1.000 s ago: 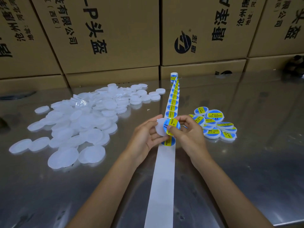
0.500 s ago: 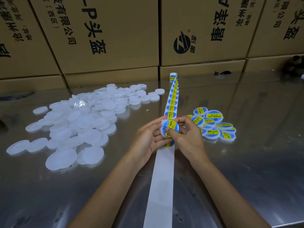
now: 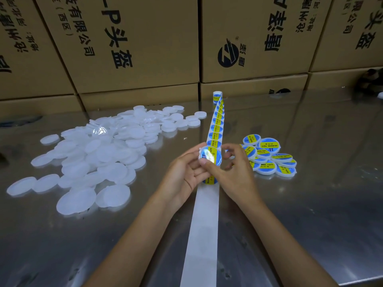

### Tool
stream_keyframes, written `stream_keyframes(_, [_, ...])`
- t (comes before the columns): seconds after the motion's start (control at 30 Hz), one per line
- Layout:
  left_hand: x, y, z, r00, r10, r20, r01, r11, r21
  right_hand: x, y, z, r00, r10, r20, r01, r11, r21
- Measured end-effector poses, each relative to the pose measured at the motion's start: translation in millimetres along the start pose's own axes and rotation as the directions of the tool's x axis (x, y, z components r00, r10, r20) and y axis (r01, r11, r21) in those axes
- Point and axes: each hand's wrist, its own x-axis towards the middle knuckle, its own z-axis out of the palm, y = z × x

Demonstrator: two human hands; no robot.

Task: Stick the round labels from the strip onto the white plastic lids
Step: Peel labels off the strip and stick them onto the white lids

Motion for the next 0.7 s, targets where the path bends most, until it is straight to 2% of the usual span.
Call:
stream_keyframes(0.1, [-1.6, -1.2, 1.1, 0.999, -0.004, 0.038, 0.004, 1.000, -0.006, -2.3, -2.8, -0.1, 0.999, -0.031, 0.021, 0.030, 0.999, 0.041])
stream_keyframes(0.27, [-2.5, -0.8, 2.8, 0.999, -0.011, 0.038, 0.008, 0.998, 0.061, -0.4, -3.3, -4.3, 0.996, -0.071, -0.059, 0.078, 0.987, 0.137])
stream_keyframes(0.47, [-4.8, -3.5, 1.0, 0.996, 0.085, 0.036, -0.092, 0.947, 0.307, 1.3, -0.4, -6.1, 0.992, -0.091, -0.093, 0.101, 0.989, 0.112])
stream_keyframes(0.57, [-5.6, -3.7, 1.6, 0.982, 0.187, 0.006, -0.168, 0.868, 0.468, 1.2, 1.4, -4.9, 0.996, -0.072, -0.061, 0.080, 0.987, 0.138])
stream_keyframes(0.7, [-5.9, -3.1, 1.1, 0.957, 0.284, -0.055, -0.223, 0.847, 0.483, 0.2, -3.4, -3.8, 0.997, -0.059, 0.053, 0.048, 0.978, 0.203])
